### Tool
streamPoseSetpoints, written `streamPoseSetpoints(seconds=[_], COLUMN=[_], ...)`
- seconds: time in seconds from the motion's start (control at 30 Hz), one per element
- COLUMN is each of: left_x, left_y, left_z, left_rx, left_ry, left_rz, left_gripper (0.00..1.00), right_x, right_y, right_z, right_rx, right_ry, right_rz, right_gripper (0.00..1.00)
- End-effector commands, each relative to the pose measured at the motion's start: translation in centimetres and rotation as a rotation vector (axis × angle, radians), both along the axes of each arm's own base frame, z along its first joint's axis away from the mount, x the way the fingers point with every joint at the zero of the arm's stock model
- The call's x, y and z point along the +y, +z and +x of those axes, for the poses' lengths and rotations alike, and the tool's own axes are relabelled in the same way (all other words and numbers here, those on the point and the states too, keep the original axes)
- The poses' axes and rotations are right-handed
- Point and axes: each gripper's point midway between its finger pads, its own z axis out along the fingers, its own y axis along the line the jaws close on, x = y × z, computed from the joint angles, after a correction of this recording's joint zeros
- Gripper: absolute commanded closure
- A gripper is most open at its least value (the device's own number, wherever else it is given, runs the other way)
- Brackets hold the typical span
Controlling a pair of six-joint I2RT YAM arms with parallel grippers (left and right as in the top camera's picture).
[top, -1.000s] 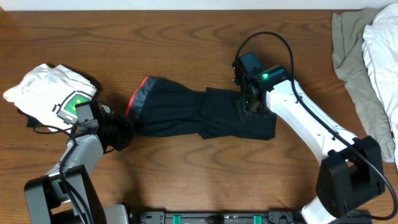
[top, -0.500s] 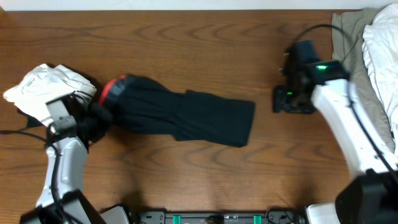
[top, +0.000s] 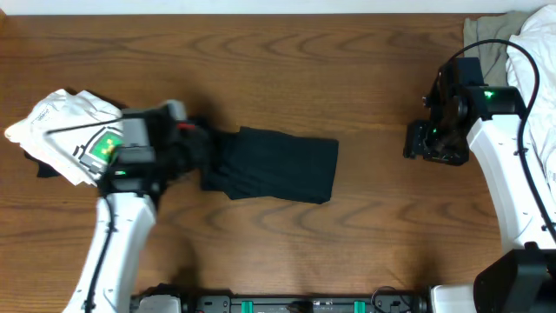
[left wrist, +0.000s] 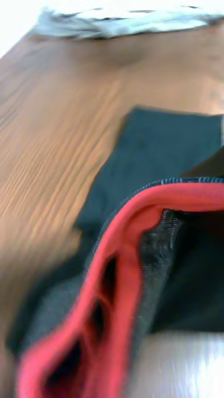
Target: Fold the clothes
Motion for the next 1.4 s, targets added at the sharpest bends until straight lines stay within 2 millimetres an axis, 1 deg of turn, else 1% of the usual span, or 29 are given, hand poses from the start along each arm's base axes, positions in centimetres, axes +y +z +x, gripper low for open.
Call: streamPoseSetpoints(seconds=[0.0, 0.03, 0.13, 0.17, 0.23, 0.37, 0.43, 0.63, 0.7, 0.83, 0.97, 1.07, 1.23, 1.37], left_x=[-4.0, -5.4, -8.5, -9.3, -10.2, -11.6, -11.9, -12.8, -13.0, -13.0, -13.3, -13.3, -13.2, -13.5], left_y=[1.5, 1.6, 1.5, 1.3, 0.8, 0.0, -0.2, 0.1, 0.2, 0.4, 0.9, 1.4, 1.8, 2.3], left_z=[-0.1, -0.3, -0.5, -0.5, -0.6, -1.4, -1.5, -1.7, -1.6, -1.6, -1.9, -1.9, -2.0, -2.4], left_rx=[-0.095, -0.119, -0.176, -0.193, -0.205, -0.194, -0.189, -0.209, -0.218, -0.223, -0.229, -0.241, -0.25, -0.256], left_ry=[-0.132, -0.173, -0.246, -0.261, -0.269, -0.313, -0.323, -0.344, -0.344, -0.344, -0.358, -0.356, -0.355, -0.372], left_rz=[0.068, 0.088, 0.143, 0.168, 0.212, 0.225, 0.227, 0.217, 0.213, 0.211, 0.191, 0.186, 0.183, 0.161], left_gripper=[0.94, 0.94, 0.94, 0.94, 0.94, 0.94, 0.94, 0.94, 0.94, 0.94, 0.94, 0.94, 0.94, 0.94], right_x=[0.2, 0.2, 0.3, 0.3, 0.4, 0.5, 0.7, 1.7, 2.6, 4.0, 6.7, 8.7, 11.9, 13.0], right_y=[0.2, 0.2, 0.2, 0.2, 0.2, 0.2, 0.2, 0.1, -0.2, -2.1, -4.6, -6.8, -9.4, -11.0], right_z=[-0.1, -0.1, -0.1, -0.2, -0.3, -0.4, -0.4, -0.5, -0.5, -0.4, -0.1, 0.3, 0.7, 0.6], right_rx=[-0.004, -0.004, -0.004, -0.002, 0.001, 0.008, 0.008, 0.011, 0.025, 0.068, 0.112, 0.141, 0.152, 0.171], right_ry=[0.013, 0.013, 0.013, 0.014, 0.014, 0.019, 0.027, 0.056, 0.072, 0.107, 0.168, 0.221, 0.305, 0.32], right_rz=[0.022, 0.022, 0.023, 0.026, 0.027, 0.029, 0.029, 0.032, 0.058, 0.077, 0.139, 0.141, 0.138, 0.121], right_gripper=[0.4, 0.4, 0.39, 0.39, 0.39, 0.38, 0.37, 0.37, 0.37, 0.37, 0.4, 0.43, 0.43, 0.43])
